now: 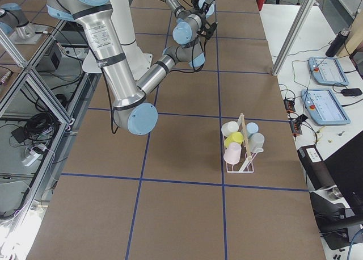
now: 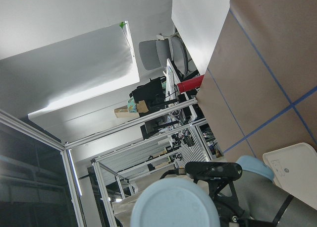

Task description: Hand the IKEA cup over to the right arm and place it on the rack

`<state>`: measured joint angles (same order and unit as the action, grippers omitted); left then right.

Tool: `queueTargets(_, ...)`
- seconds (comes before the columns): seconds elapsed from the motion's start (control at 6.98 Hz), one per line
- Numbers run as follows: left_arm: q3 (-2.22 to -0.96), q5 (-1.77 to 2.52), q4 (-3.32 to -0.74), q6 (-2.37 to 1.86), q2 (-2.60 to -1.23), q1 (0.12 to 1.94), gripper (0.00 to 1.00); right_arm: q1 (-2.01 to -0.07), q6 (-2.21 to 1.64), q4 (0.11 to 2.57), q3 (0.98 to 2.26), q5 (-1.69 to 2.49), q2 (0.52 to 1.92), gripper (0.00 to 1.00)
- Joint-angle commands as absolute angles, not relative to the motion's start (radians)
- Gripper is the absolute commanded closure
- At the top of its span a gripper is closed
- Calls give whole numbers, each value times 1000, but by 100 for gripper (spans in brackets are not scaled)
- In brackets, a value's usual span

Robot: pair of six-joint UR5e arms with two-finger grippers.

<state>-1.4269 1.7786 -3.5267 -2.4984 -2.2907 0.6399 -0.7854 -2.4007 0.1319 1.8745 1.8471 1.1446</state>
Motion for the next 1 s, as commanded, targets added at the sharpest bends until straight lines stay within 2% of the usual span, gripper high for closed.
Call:
queueTargets(0.0, -1442, 1778, -3524, -2497, -2292, 623, 100, -785, -2401, 132, 1873, 1845, 1141, 0)
queueTargets(0.86, -1447, 1778, -3522, -2496, -2298, 618, 100, -773, -2396, 132, 1871, 1844, 1132, 0)
